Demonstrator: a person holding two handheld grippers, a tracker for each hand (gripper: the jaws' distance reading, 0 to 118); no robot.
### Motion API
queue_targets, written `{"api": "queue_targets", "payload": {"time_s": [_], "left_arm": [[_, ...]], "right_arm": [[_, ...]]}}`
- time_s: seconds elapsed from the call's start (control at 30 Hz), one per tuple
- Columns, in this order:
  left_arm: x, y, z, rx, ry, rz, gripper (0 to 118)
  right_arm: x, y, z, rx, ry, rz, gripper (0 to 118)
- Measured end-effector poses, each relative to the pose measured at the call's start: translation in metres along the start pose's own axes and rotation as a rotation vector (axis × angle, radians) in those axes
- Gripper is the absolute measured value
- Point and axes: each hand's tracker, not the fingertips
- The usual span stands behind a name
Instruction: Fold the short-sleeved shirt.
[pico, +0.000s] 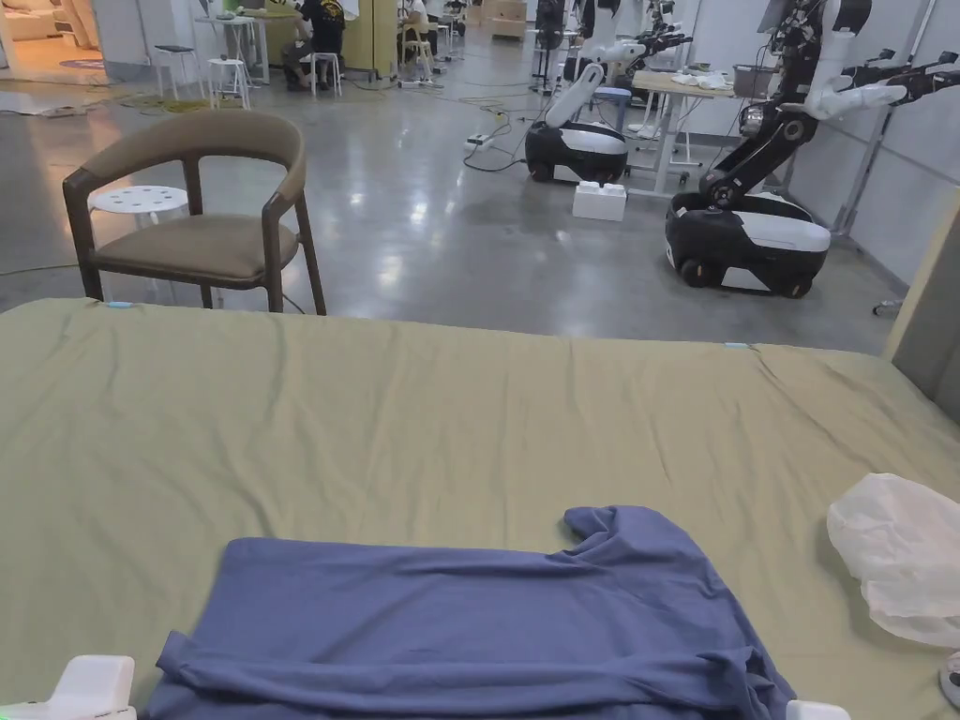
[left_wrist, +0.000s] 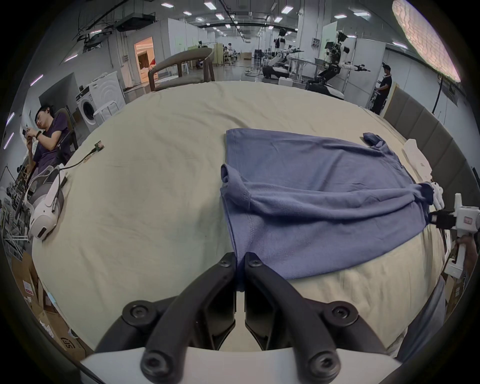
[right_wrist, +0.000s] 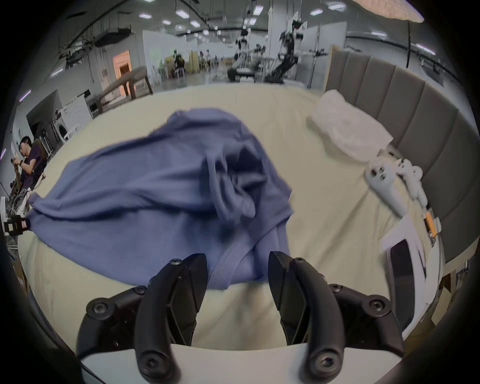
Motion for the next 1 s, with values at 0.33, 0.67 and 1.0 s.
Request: {"api": "queue_targets", "payload": {"time_s": [0.33,0.67,1.0], "left_arm": [[0.014,-0.002,0.022,0.031,0.005,0.029,0],[-0.004,0.017,0.069,0.128,-0.005,0.044,0],[-0.024,-0.056,0.084,-0.012,-0.014,0.087,0]], "right_arm": [[-0.009,0.008,-0.001,-0.018,0.049,0.033,2],[-0.011,0.032,0.096,0.083,0.016,0.132,2],[-0.013,-0.04,0.127,-0.033,0.018,0.18,2]]}}
